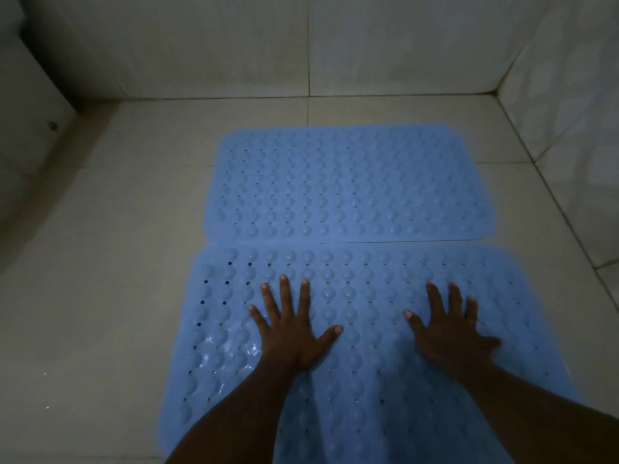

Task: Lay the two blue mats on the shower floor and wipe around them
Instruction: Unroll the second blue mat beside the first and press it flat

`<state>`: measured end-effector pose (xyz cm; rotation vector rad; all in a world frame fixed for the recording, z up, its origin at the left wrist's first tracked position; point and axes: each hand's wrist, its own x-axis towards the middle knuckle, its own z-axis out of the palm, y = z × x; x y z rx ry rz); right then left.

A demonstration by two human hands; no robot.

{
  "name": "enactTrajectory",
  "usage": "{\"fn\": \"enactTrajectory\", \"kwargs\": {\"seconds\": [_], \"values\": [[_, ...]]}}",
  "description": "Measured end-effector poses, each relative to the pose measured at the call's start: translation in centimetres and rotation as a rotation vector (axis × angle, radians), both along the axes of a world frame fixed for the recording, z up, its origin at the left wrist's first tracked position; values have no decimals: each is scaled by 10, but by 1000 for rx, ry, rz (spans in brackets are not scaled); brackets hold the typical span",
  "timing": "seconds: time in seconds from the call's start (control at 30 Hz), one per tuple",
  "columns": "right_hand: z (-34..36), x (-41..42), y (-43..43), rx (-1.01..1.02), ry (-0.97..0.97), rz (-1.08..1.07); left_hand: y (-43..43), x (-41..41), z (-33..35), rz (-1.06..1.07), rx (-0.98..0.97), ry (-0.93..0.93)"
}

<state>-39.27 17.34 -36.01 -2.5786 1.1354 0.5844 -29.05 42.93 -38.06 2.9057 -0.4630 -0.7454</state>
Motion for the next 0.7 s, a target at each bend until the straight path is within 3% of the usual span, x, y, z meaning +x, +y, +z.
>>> {"fn": "enactTrajectory", "kwargs": {"seconds": [0.7], "values": [[-3,27,19,17,8,64,30,14,1,-42,52,-10]]}}
